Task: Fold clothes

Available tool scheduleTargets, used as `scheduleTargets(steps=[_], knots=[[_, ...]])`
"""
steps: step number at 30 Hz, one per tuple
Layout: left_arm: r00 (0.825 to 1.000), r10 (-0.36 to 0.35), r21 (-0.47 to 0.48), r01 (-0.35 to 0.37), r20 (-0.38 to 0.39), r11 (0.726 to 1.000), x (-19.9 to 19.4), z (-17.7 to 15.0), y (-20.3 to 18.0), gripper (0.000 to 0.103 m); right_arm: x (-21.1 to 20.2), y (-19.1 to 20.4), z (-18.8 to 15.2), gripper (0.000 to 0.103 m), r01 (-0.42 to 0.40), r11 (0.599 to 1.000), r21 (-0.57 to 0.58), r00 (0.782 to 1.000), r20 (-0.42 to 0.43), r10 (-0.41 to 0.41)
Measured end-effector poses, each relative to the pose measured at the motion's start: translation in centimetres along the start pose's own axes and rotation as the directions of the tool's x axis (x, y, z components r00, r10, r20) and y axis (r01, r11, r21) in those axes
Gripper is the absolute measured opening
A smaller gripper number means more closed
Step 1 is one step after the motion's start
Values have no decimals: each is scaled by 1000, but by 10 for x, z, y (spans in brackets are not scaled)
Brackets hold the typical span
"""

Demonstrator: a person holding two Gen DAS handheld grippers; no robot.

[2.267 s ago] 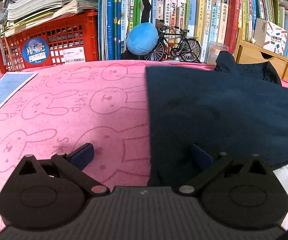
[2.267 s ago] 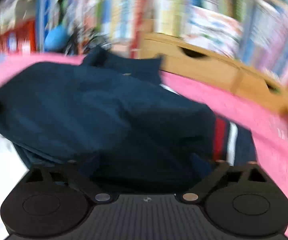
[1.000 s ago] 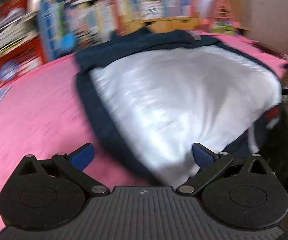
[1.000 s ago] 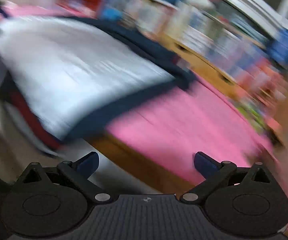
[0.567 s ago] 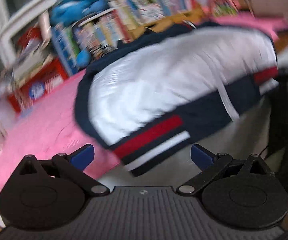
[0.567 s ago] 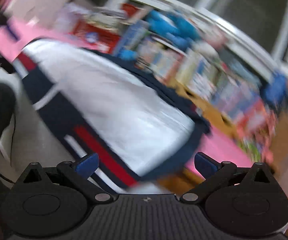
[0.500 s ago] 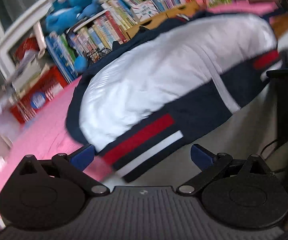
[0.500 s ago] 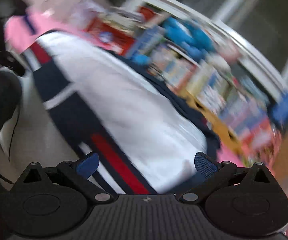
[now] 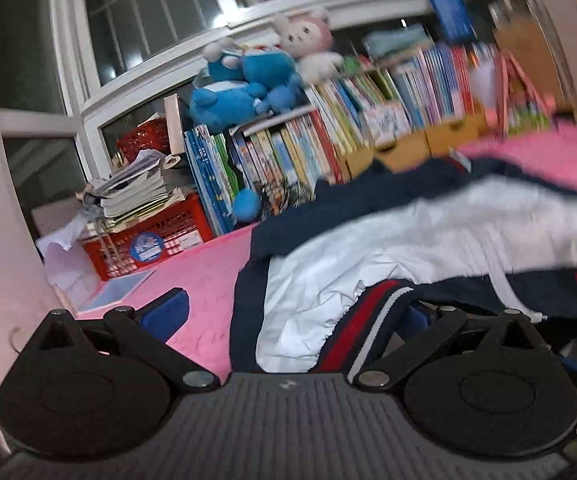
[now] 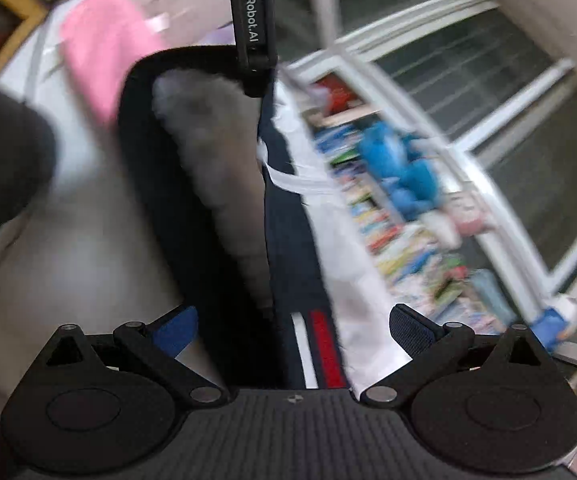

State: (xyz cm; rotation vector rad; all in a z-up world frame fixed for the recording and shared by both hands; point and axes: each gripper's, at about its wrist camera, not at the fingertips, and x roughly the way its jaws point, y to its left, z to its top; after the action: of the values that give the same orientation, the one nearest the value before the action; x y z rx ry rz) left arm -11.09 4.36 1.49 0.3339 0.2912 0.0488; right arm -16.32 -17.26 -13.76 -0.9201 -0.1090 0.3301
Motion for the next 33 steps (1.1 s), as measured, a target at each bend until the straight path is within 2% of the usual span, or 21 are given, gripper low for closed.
scheduleTargets(steps=[5,9,12,15,19,21,23,27,29,32,33], knots=[[1000,-6,-3,6,-13,1000,6,6,6,103,-1,-46,4,103,105,979,175,994,-55,-96],[998,-71,2,71,-2,998,17,26,14,103,0,-108,4,103,166,921,353,985,-103,-138],[994,-107,17,107,17,994,36,49,20,103,16,-159,4,103,150,871,468,988,-112,-110],[989,-147,16,147,10,989,77,79,29,103,57,-210,4,103,122,815,567,989,-136,-53],[982,-170,-11,170,-84,985,147,97,29,103,136,-258,-8,103,91,712,696,973,-215,86],[970,-186,-52,180,-155,982,181,96,27,103,182,-265,-21,103,80,662,745,952,-255,172],[950,-209,-95,192,-231,977,214,87,27,103,214,-258,-34,103,70,641,765,928,-286,241],[920,-211,-85,194,-331,977,252,57,21,103,257,-233,-55,103,49,661,749,883,-342,321],[905,-221,-77,207,-363,975,261,42,17,103,261,-213,-60,103,23,681,732,867,-354,350],[892,-282,-171,235,-354,957,265,25,27,103,266,-198,-69,103,0,691,723,853,-360,377],[887,-306,-216,243,-346,946,267,21,32,103,268,-195,-73,103,-11,678,735,843,-358,402]])
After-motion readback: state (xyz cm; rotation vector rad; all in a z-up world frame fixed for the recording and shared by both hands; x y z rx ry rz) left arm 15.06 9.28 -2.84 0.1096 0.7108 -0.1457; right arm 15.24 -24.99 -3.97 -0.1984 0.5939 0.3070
